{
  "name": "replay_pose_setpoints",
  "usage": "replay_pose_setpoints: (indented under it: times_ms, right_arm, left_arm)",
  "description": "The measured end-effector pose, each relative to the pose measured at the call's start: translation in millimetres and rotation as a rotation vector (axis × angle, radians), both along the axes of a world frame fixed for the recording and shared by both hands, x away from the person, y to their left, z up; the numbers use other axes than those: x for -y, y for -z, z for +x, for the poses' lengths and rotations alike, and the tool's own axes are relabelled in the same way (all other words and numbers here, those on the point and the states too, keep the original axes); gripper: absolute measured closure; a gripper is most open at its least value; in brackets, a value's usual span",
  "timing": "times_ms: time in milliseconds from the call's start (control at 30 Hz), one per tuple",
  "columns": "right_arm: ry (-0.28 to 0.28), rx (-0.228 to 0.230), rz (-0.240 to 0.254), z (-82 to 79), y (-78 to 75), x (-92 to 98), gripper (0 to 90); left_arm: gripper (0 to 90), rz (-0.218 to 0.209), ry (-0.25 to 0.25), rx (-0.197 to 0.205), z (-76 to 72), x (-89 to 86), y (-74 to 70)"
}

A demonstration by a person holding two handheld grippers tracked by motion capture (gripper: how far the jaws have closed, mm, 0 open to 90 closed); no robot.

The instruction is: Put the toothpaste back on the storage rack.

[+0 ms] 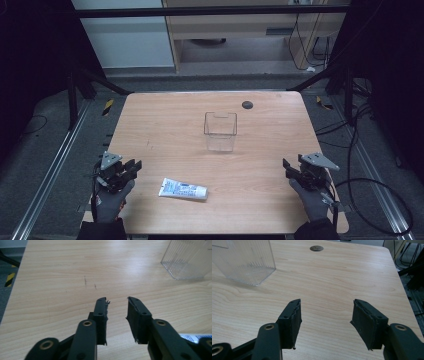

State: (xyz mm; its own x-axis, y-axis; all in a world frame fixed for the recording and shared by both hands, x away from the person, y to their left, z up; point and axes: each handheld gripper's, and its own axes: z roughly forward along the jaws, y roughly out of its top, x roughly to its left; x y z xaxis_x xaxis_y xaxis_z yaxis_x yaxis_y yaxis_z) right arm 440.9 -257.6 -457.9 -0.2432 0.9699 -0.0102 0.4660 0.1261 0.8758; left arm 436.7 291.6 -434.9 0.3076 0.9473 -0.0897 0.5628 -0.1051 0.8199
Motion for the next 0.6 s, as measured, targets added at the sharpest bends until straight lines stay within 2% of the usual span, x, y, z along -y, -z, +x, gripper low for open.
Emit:
replay_pose_setpoints:
  times_ms: [67,100,233,267,600]
  right_arm:
    - [-0.01,-0.004,0.006,-0.8,-0.1,-1.8,39.8]
    - [-0.018,-0.02,0.008,-1.0,0.8,-3.7,39.4]
    - [-0.023,-0.023,-0.002,-1.3,1.9,-4.7,39.1]
    - [-0.024,-0.023,0.004,-1.8,1.4,-4.9,38.6]
    - [-0.036,-0.027,-0.007,-3.0,2.8,-8.4,36.7]
  left_arm:
    - [73.3,-0.003,0.015,-0.008,-2.0,2.3,0.8]
    - [75.0,-0.003,0.028,-0.015,-2.5,3.8,1.4]
    - [78.8,0.019,0.072,-0.036,-5.8,11.0,3.4]
    - [81.3,0.025,0.097,-0.046,-8.1,14.8,4.3]
    - [88.9,0.054,0.183,-0.073,-18.6,29.0,8.2]
